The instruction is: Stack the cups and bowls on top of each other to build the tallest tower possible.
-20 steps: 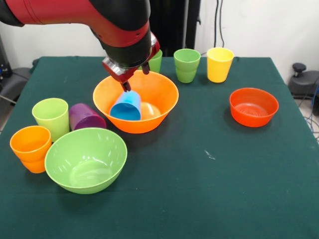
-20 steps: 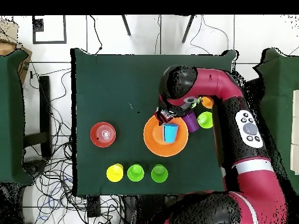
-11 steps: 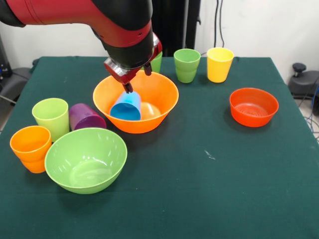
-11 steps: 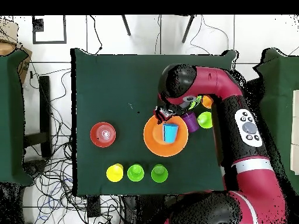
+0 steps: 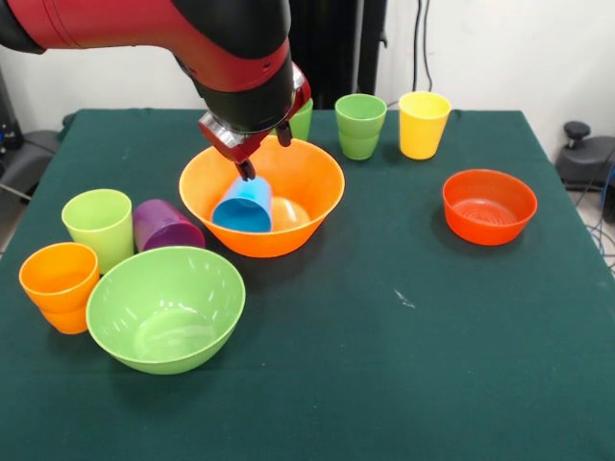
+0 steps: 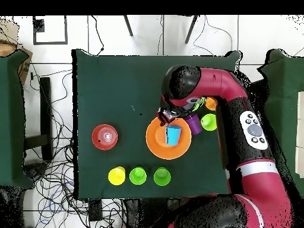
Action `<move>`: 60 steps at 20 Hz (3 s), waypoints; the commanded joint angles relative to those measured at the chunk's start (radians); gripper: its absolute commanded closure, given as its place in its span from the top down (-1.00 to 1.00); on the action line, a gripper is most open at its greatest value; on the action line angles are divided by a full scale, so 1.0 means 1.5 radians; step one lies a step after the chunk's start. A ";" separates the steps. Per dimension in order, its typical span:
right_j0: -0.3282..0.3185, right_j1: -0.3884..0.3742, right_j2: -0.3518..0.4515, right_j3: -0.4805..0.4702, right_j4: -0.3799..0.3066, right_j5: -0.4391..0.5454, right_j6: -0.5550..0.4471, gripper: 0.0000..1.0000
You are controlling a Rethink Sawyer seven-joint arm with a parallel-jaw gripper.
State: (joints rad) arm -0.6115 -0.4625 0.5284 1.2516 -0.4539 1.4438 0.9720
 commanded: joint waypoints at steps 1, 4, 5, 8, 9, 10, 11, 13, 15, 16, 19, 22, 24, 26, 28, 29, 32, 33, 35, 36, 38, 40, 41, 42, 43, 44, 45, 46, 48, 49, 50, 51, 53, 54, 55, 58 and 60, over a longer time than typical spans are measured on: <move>-0.005 0.051 0.031 -0.002 -0.057 -0.074 -0.138 1.00; -0.012 0.054 0.031 0.003 -0.060 -0.083 -0.143 1.00; -0.014 0.055 0.030 0.005 -0.061 -0.086 -0.145 1.00; -0.022 0.059 0.029 0.011 -0.065 -0.099 -0.151 1.00; -0.024 0.060 0.028 0.013 -0.067 -0.104 -0.153 1.00; -0.025 0.062 0.027 0.014 -0.068 -0.106 -0.153 1.00; -0.026 0.063 0.026 0.014 -0.069 -0.107 -0.153 1.00; -0.026 0.069 0.024 0.010 -0.072 -0.111 -0.152 1.00; -0.027 0.075 0.022 0.007 -0.075 -0.115 -0.153 1.00; -0.025 0.079 0.022 0.002 -0.077 -0.114 -0.153 1.00; -0.026 0.077 0.022 0.004 -0.076 -0.110 -0.154 1.00; -0.017 0.083 0.023 -0.006 -0.075 -0.104 -0.149 1.00; -0.013 0.087 0.023 -0.010 -0.077 -0.107 -0.146 1.00; -0.010 0.090 0.022 -0.014 -0.080 -0.108 -0.146 1.00; -0.006 0.093 0.021 -0.019 -0.082 -0.104 -0.144 1.00; -0.006 0.093 0.021 -0.019 -0.082 -0.103 -0.143 1.00; -0.004 0.096 0.024 -0.024 -0.083 -0.099 -0.138 1.00; -0.004 0.097 0.025 -0.025 -0.083 -0.097 -0.138 1.00; -0.003 0.101 0.027 -0.028 -0.085 -0.097 -0.137 1.00; -0.003 0.102 0.029 -0.029 -0.086 -0.096 -0.137 1.00; -0.003 0.105 0.030 -0.033 -0.087 -0.091 -0.135 1.00; 0.001 0.109 0.032 -0.040 -0.088 -0.083 -0.134 1.00; 0.002 0.111 0.031 -0.043 -0.089 -0.078 -0.135 1.00; 0.004 0.115 0.030 -0.049 -0.089 -0.076 -0.134 1.00; 0.006 0.118 0.029 -0.052 -0.089 -0.071 -0.133 1.00; 0.009 0.122 0.028 -0.058 -0.091 -0.064 -0.133 1.00; 0.011 0.124 0.027 -0.062 -0.090 -0.059 -0.132 1.00; 0.014 0.126 0.025 -0.067 -0.089 -0.049 -0.131 1.00; 0.021 0.129 0.023 -0.076 -0.089 -0.031 -0.131 1.00; 0.024 0.131 0.022 -0.080 -0.088 -0.024 -0.131 1.00; 0.027 0.132 0.020 -0.083 -0.089 -0.017 -0.132 1.00; 0.032 0.134 0.018 -0.090 -0.091 -0.007 -0.134 1.00; 0.041 0.139 0.014 -0.103 -0.093 0.010 -0.138 1.00; 0.046 0.141 0.012 -0.108 -0.095 0.017 -0.139 1.00; 0.050 0.143 0.011 -0.114 -0.096 0.025 -0.140 1.00; 0.057 0.143 0.006 -0.119 -0.101 0.048 -0.146 1.00; 0.062 0.144 0.004 -0.124 -0.105 0.062 -0.149 1.00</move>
State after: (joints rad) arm -0.5599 -0.2628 0.5358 1.1445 -0.5232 1.4364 0.9720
